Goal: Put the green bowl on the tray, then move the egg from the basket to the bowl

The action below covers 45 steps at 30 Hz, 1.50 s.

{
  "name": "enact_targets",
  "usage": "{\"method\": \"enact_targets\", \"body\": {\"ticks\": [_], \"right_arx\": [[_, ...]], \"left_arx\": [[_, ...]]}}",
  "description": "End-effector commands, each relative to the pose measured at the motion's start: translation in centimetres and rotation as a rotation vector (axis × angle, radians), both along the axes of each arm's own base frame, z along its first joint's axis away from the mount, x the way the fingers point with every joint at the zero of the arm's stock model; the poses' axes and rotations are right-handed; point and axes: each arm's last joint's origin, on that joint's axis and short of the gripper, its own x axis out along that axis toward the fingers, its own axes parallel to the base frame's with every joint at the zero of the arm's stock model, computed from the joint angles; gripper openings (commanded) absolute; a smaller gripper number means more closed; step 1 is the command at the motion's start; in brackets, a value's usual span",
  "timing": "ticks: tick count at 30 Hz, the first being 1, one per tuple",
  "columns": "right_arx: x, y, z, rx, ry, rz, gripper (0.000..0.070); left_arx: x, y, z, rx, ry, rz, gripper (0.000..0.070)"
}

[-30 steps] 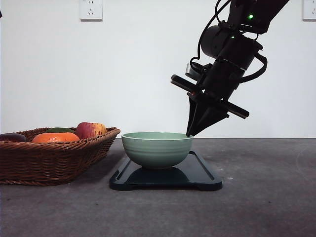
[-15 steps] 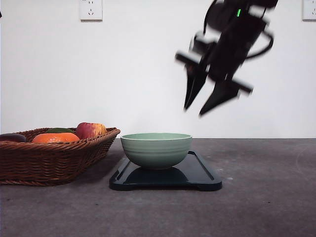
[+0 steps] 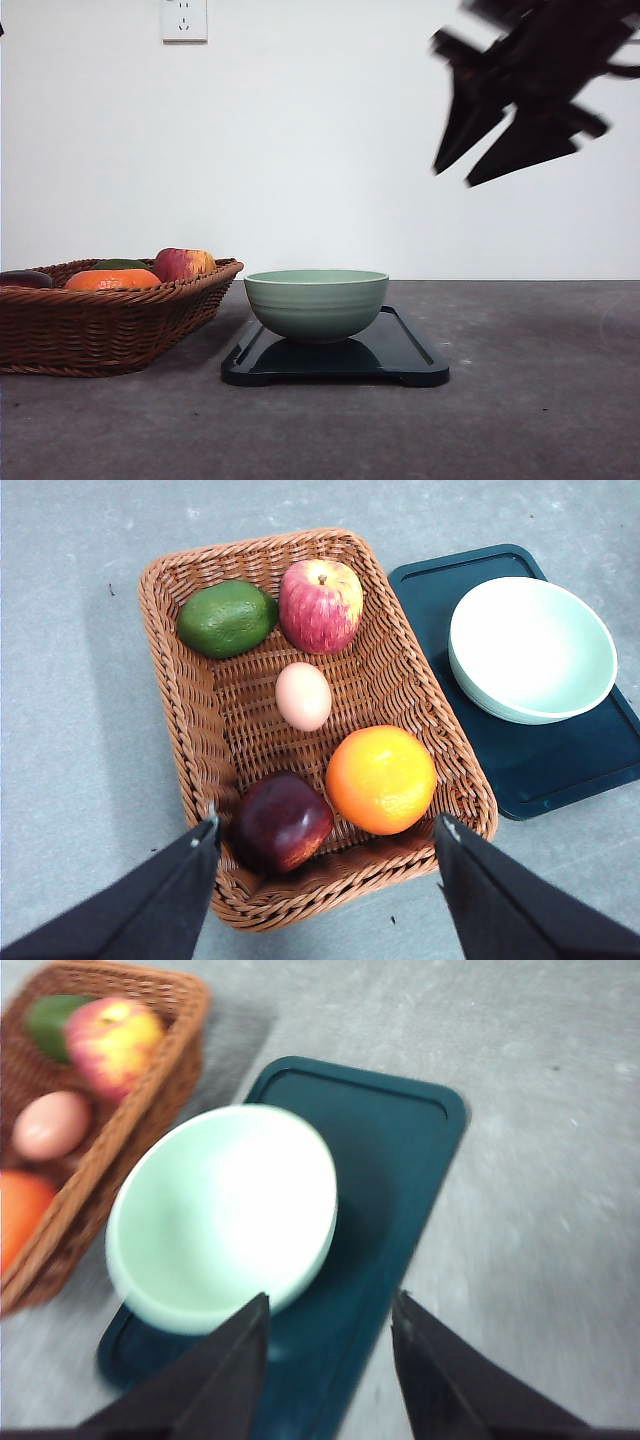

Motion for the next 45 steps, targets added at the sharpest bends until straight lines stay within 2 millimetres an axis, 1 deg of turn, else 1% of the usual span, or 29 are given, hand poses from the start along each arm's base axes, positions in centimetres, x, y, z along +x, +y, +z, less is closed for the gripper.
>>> {"method": "enact_targets", "body": {"ticks": [1, 6, 9, 14, 16, 19, 23, 28, 32, 33, 37, 40, 45], "right_arx": [[-1.4, -0.5, 0.2, -0.005, -0.050, 0.010, 0.0236], [-5.4, -2.2, 0.2, 0.005, -0.110, -0.004, 0.0236], [-7.3, -3.1, 0.3, -0.011, -0.111, -0.026, 0.0236], [-9.0, -3.9, 0.7, -0.027, -0.104, -0.040, 0.0236], [-9.2, -4.0, 0.8, -0.025, -0.106, -0.040, 0.0236], [-9.2, -4.0, 0.9, -0.024, -0.109, -0.040, 0.0237], [-9.2, -4.0, 0.9, -0.024, -0.109, -0.040, 0.0237], [-9.2, -4.0, 0.9, -0.023, -0.108, -0.041, 0.0236], [-9.3, -4.0, 0.9, -0.023, -0.107, -0.041, 0.0237], [-9.3, -4.0, 0.8, -0.024, -0.106, -0.041, 0.0237], [-9.3, -4.0, 0.8, -0.025, -0.107, -0.043, 0.0237], [-9.3, -4.0, 0.8, -0.026, -0.107, -0.045, 0.0237], [-9.3, -4.0, 0.8, -0.026, -0.107, -0.044, 0.0236]], "left_arx": [[0.1, 0.0, 0.7, -0.005, -0.025, -0.002, 0.0432], [0.1, 0.0, 0.7, -0.028, -0.016, 0.018, 0.0432], [0.1, 0.0, 0.7, -0.048, -0.007, 0.036, 0.0432], [0.4, -0.2, 0.9, -0.078, 0.020, 0.055, 0.0443], [1.1, -0.4, 1.2, -0.068, 0.066, 0.055, 0.0444], [3.1, -0.8, 1.4, -0.037, 0.157, 0.060, 0.0444], [6.6, -1.9, 1.1, -0.016, 0.258, 0.040, 0.0444], [11.0, -3.6, -0.4, 0.012, 0.345, -0.002, 0.0445], [14.1, -4.8, -2.0, 0.065, 0.363, 0.013, 0.0445], [14.8, -5.1, -2.5, 0.079, 0.363, 0.018, 0.0454], [17.1, -6.0, -4.5, 0.091, 0.364, 0.013, 0.0518], [18.4, -6.6, -6.0, 0.098, 0.367, 0.013, 0.0514], [20.0, -7.2, -8.2, 0.138, 0.377, 0.033, 0.0514]]}}
